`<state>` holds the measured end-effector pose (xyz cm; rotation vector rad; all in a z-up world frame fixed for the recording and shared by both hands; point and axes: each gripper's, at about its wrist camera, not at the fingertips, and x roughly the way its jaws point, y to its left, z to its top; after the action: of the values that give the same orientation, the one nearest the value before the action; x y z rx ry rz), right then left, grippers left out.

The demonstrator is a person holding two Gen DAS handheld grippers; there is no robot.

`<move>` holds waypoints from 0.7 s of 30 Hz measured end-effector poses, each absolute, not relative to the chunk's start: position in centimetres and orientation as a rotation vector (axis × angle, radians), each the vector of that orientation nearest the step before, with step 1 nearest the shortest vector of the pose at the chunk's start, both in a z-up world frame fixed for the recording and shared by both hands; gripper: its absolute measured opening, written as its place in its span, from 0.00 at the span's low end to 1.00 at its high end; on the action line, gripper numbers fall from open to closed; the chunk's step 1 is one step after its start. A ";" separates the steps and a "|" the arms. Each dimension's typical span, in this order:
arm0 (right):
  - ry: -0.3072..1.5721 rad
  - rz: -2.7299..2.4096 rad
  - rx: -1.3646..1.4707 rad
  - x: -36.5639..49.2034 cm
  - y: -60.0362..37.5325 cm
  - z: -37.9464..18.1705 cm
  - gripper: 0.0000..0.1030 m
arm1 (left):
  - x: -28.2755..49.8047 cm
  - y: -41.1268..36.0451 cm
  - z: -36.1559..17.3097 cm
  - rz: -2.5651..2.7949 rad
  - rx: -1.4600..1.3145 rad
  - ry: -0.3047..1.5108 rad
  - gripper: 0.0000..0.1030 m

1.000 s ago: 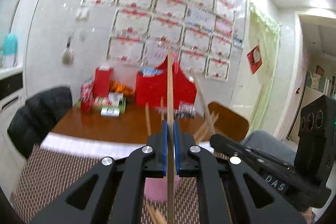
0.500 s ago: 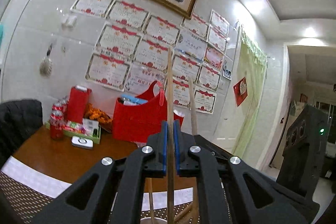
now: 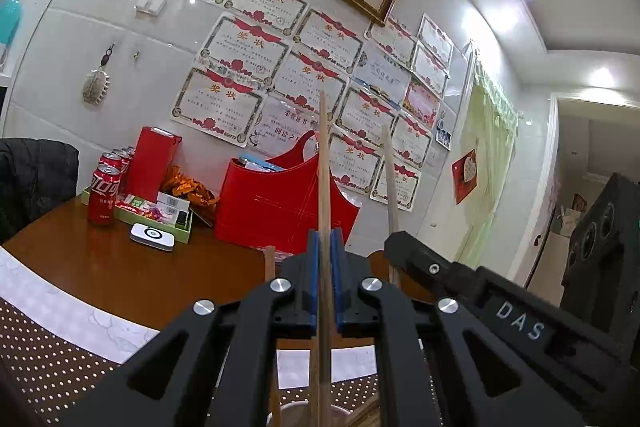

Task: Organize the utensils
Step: 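Carry both chopsticks up into the pink cup and open both tools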

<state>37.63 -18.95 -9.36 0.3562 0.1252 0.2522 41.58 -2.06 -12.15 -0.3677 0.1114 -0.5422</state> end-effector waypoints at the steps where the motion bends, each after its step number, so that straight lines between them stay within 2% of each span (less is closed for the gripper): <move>1: 0.125 0.250 0.356 37.6 -18.9 -9.4 0.06 | 41.6 -2.0 -12.3 -0.541 -0.370 0.111 0.06; 16: 0.169 0.246 0.375 37.6 -18.9 -10.8 0.07 | 41.7 -0.9 -14.2 -0.509 -0.386 0.091 0.06; 17: 0.169 0.244 0.372 37.7 -18.9 -10.8 0.11 | 41.8 -0.9 -14.2 -0.512 -0.386 0.095 0.06; 19: 0.170 0.246 0.373 37.6 -18.9 -10.9 0.31 | 41.8 -1.0 -14.2 -0.518 -0.378 0.098 0.06; 20: 0.168 0.245 0.371 37.5 -18.8 -10.8 0.57 | 41.6 -1.2 -14.1 -0.522 -0.368 0.100 0.10; 21: 0.163 0.238 0.371 37.3 -18.9 -10.8 0.68 | 41.5 -1.2 -14.1 -0.523 -0.362 0.101 0.17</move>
<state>37.28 -18.87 -10.80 0.3708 0.1630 0.2384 41.52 -1.24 -14.07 -0.3617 0.1012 -0.5234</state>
